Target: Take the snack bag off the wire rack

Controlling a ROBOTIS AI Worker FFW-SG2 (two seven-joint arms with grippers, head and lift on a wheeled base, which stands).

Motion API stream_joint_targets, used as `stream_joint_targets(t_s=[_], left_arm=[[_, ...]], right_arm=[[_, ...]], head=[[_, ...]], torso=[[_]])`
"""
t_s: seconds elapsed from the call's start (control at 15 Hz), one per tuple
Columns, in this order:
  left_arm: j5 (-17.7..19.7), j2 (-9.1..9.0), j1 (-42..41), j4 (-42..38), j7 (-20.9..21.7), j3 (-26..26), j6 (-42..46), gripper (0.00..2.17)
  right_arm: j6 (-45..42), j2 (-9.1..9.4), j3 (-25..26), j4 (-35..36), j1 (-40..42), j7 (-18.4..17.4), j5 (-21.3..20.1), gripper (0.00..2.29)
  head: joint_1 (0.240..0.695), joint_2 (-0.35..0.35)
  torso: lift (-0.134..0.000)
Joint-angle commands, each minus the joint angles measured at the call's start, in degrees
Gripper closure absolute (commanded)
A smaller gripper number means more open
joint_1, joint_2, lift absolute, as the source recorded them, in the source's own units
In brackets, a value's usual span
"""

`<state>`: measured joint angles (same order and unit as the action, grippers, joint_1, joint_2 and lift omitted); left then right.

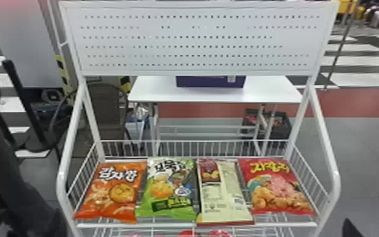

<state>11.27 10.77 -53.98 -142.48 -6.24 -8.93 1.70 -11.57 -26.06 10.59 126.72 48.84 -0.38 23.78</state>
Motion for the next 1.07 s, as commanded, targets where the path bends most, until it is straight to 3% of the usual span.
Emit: stream_joint_targets(t_s=[0.0, 0.73, 0.87, 1.0], left_arm=[[0.4, 0.04, -0.5, 0.0, 0.0, -1.4, 0.1, 0.19], [0.9, -0.58, -1.0, -0.7, 0.3, -2.7, 0.8, 0.19], [0.7, -0.76, -1.1, -0.9, 0.3, -2.5, 0.8, 0.19], [0.6, -0.93, -1.1, -0.9, 0.3, -2.1, 0.8, 0.19]], right_arm=[[-0.4, 0.13, 0.0, -0.2, 0.0, 0.0, 0.0, 0.15], [-0.2, -0.48, 0.2, -1.0, -0.4, 0.7, 0.7, 0.15], [-0.4, -0.48, -2.0, -3.2, -3.3, 0.7, 0.7, 0.15], [1.2, -0.22, -7.6, -6.3, -10.2, 0.6, -1.2, 0.15]], head=[[0.499, 0.0], [0.499, 0.0], [0.499, 0.0], [0.499, 0.0]], torso=[[0.0], [0.0], [0.0], [0.0]])
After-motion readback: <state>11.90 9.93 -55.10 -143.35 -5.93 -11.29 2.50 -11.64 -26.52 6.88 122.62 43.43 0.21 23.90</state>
